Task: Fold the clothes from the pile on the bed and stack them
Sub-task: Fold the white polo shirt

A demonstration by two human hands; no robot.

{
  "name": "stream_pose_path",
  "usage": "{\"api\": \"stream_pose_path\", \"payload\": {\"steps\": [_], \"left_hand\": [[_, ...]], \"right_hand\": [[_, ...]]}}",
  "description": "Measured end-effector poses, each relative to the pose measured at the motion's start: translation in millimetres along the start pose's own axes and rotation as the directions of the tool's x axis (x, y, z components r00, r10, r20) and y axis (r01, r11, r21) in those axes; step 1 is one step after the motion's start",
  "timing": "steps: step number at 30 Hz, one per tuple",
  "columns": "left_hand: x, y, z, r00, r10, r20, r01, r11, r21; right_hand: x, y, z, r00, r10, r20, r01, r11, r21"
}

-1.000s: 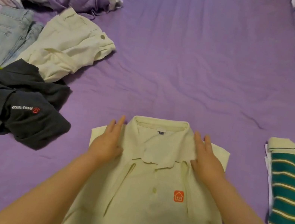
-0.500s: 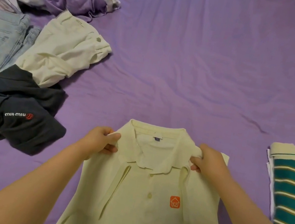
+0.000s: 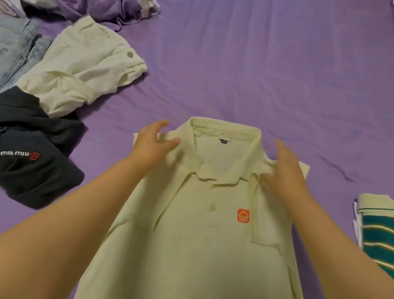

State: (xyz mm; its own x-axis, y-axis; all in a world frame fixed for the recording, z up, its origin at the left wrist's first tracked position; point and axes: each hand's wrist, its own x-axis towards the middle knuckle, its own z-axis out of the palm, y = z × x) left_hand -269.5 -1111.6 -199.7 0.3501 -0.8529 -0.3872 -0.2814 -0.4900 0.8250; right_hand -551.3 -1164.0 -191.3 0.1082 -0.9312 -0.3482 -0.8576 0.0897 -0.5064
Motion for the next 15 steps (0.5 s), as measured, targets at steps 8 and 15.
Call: {"api": "stream_pose_path", "payload": {"steps": [8, 15], "left_hand": [[-99, -71, 44, 0.910, 0.398, 0.113, -0.372, 0.667, 0.645], [-215, -121, 74, 0.921, 0.317, 0.228, -0.378, 0.577, 0.724]], "right_hand": [[-94, 37, 88, 0.991, -0.123, 0.046, 0.131, 0.888, -0.441], [-216, 52, 131, 0.970, -0.243, 0.009, 0.223, 0.873, -0.433]]}}
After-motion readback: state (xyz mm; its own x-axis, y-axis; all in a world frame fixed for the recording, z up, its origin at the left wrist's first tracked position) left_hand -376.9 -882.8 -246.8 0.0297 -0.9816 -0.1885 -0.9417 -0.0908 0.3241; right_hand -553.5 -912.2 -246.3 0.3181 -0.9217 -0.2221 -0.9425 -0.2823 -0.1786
